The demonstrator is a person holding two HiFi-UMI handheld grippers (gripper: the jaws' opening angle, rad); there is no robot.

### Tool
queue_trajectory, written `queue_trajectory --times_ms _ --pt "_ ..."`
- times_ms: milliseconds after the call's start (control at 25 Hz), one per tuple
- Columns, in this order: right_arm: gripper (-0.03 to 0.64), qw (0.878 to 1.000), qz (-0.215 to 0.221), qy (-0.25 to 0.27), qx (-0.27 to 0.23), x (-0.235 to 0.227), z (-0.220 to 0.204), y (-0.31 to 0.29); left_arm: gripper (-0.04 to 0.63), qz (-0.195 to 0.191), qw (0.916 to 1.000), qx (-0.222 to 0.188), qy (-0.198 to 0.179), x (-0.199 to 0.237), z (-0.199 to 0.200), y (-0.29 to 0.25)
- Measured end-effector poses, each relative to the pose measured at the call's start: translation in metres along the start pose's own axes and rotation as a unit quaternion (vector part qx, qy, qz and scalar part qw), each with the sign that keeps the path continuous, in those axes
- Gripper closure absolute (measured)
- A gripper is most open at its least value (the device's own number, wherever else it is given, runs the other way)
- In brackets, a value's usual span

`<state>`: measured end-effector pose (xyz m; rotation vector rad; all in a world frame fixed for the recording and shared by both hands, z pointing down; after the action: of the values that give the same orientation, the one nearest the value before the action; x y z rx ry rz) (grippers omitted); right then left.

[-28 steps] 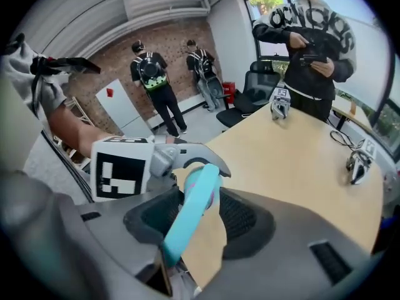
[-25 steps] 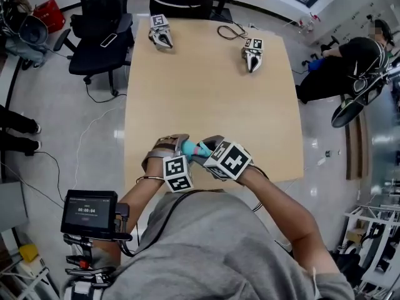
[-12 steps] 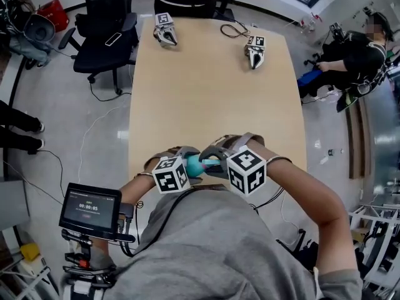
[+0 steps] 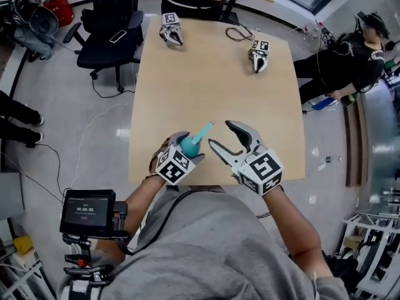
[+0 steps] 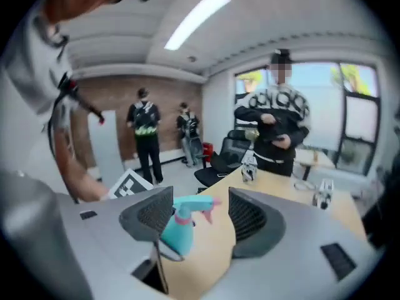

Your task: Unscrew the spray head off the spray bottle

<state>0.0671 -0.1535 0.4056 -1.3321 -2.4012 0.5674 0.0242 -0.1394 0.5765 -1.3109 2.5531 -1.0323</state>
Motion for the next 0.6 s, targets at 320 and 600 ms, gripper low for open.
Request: queue_trajectory --times_ms 320,600 --pt "0.359 0.996 -0.069 -0.052 0.032 0.009 -0.024 -0.037 0.215 0.050 0.9977 -0.043 0.018 0.003 0.041 -0.006" --pt "0.469 0.999 -0.007 -0.015 0.045 0.012 -0.019 -0.037 0.215 0.004 0.9984 -0.046 -0.034 -0.017 0.048 -0.001"
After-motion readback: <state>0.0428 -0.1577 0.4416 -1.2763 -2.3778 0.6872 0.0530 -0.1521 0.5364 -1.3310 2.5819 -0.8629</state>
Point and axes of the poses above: the fingertips, and each gripper's own axes: y backward along the fingers, x to its left, z out of its top, the point moved 3 cm from there along y, backward along the fingers, and after that the axes turned 5 degrees about y, right-handed, at the moved point
